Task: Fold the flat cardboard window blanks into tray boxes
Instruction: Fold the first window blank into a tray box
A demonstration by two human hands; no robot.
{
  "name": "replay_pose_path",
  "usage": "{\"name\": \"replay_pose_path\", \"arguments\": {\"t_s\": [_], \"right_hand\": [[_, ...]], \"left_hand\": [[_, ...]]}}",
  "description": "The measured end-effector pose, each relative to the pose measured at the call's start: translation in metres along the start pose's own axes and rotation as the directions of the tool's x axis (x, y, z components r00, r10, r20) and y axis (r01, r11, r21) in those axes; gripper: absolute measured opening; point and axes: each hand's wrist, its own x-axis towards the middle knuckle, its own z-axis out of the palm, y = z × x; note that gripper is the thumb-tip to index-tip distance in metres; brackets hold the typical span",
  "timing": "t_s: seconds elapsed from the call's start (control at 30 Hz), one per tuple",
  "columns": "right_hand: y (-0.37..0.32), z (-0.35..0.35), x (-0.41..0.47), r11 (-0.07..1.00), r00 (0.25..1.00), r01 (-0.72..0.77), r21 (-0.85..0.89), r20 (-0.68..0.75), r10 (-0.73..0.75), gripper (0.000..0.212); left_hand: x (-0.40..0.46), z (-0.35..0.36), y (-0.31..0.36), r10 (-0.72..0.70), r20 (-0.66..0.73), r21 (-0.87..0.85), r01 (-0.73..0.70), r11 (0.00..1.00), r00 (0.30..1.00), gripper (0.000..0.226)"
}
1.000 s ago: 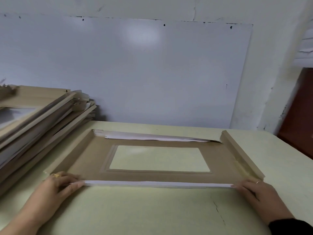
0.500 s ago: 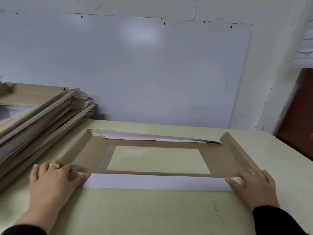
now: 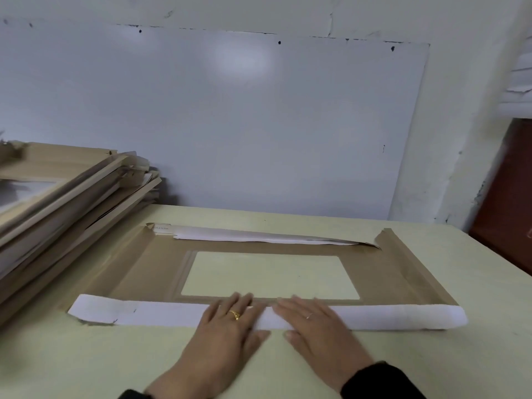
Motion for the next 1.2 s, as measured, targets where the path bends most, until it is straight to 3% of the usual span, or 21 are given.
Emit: {"name": "replay_pose_path", "arguments": {"t_s": [0.13,0.3,0.43,0.53,0.63,0.7,0.77,0.87,0.97,1.07,1.2], "right_hand": [[0.025,0.015,-0.002,0.991,0.993,-0.084,0.104,0.091,0.075,0.045],[0.085,0.002,-0.034,0.953,0.948,-0.303,0.019,0.11,0.299,0.043],[0.117,-0.008,-0.056,0.867,0.86,-0.491,-0.084,0.113,0.498,0.044],[0.124,-0.016,-0.064,0.82,0.823,-0.565,-0.086,0.013,0.568,0.04],[0.12,-0.025,-0.065,0.817,0.816,-0.573,-0.07,-0.146,0.56,0.01],[0.117,-0.028,-0.066,0.808,0.792,-0.587,-0.044,-0.238,0.563,0.031],[0.113,-0.03,-0.065,0.757,0.742,-0.653,0.011,-0.189,0.643,0.038],[0.107,-0.029,-0.058,0.712,0.701,-0.691,0.127,-0.122,0.702,0.035],[0.082,-0.022,-0.045,0.707,0.73,-0.638,0.305,-0.051,0.682,0.032],[0.051,-0.013,-0.028,0.727,0.791,-0.547,0.416,-0.028,0.611,0.012],[0.008,-0.001,-0.012,0.624,0.826,-0.404,0.669,-0.027,0.564,0.028]], "left_hand": [[-0.002,-0.003,-0.016,-0.121,-0.009,0.054,0.121,0.991,0.993,0.051],[-0.015,-0.018,-0.059,-0.357,-0.015,0.061,0.357,0.932,0.934,0.047],[-0.021,-0.029,-0.086,-0.481,-0.035,0.064,0.482,0.874,0.876,0.046],[-0.021,-0.034,-0.099,-0.532,-0.035,0.025,0.532,0.846,0.846,0.048],[-0.021,-0.037,-0.103,-0.536,-0.155,-0.183,0.509,0.841,0.83,0.043],[-0.021,-0.04,-0.101,-0.539,-0.324,-0.322,0.446,0.835,0.777,0.036],[-0.022,-0.042,-0.097,-0.51,-0.434,-0.32,0.403,0.858,0.742,0.03],[-0.019,-0.041,-0.084,-0.423,-0.452,-0.248,0.344,0.905,0.785,0.031],[-0.014,-0.034,-0.06,-0.294,-0.391,-0.217,0.223,0.95,0.872,0.042],[-0.013,-0.024,-0.023,-0.029,-0.353,-0.139,-0.022,0.99,0.935,0.055],[-0.014,-0.016,0.019,0.227,-0.184,0.041,-0.223,0.974,0.956,0.07]]}}
